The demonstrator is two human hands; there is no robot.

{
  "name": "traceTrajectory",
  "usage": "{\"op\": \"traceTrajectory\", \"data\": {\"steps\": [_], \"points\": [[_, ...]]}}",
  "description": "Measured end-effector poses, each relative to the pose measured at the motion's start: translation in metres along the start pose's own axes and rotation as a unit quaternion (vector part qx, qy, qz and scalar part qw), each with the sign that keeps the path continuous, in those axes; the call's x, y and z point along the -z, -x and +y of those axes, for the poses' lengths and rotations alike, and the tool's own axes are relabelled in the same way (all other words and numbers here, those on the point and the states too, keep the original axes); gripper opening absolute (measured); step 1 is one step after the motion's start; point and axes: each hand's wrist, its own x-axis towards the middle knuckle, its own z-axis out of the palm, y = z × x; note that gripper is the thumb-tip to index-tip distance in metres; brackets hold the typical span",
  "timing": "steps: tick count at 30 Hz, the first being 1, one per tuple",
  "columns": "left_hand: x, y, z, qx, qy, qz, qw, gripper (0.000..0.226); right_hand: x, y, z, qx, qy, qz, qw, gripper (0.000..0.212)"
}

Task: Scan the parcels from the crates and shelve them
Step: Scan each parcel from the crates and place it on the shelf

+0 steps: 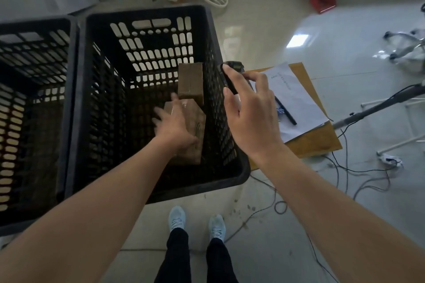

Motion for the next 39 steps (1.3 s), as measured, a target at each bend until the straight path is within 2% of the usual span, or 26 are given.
{"op": "traceTrajectory", "data": {"steps": [2,5,8,13,16,20,25,28,30,31,35,39], "points": [[0.004,-0.004,-0.007,0.040,0.014,0.005,0.999,0.154,-0.001,0.001,-0.002,0.008,0.000,0.001,1.000,0.049],[0.010,-0.003,-0.018,0.055,0.028,0.030,0.998,0.152,-0.004,0.003,-0.006,0.016,-0.007,0.002,1.000,0.049],[0.017,-0.003,-0.027,0.035,0.015,0.076,0.996,0.150,-0.007,0.004,-0.012,0.032,-0.014,0.011,0.999,0.049],[0.024,-0.005,-0.042,0.010,-0.008,0.109,0.994,0.151,-0.008,0.002,-0.023,0.059,-0.019,0.022,0.998,0.050],[0.023,-0.004,-0.045,-0.047,-0.069,0.114,0.990,0.135,-0.008,-0.001,-0.027,0.073,-0.013,0.022,0.997,0.050],[0.018,-0.006,-0.049,-0.101,-0.130,0.075,0.983,0.116,-0.011,-0.005,-0.030,0.080,-0.013,0.021,0.996,0.050],[0.030,-0.012,-0.056,-0.092,-0.067,0.009,0.993,0.082,-0.019,-0.007,-0.033,0.079,-0.015,0.007,0.997,0.051],[0.046,-0.019,-0.062,-0.088,0.001,-0.061,0.994,0.071,-0.025,-0.009,-0.038,0.081,-0.018,-0.001,0.997,0.051],[0.049,-0.022,-0.068,-0.082,0.008,-0.090,0.993,0.078,-0.028,-0.011,-0.040,0.082,-0.022,-0.002,0.996,0.051],[0.049,-0.023,-0.071,-0.072,-0.012,-0.097,0.993,0.089,-0.029,-0.011,-0.041,0.082,-0.022,-0.001,0.996,0.051],[0.030,-0.021,-0.086,0.005,-0.091,-0.160,0.983,0.150,-0.033,-0.014,-0.042,0.088,-0.018,-0.001,0.996,0.050],[0.017,-0.029,-0.089,0.036,-0.045,-0.171,0.984,0.160,-0.039,-0.016,-0.044,0.088,-0.022,-0.007,0.996,0.050]]}}
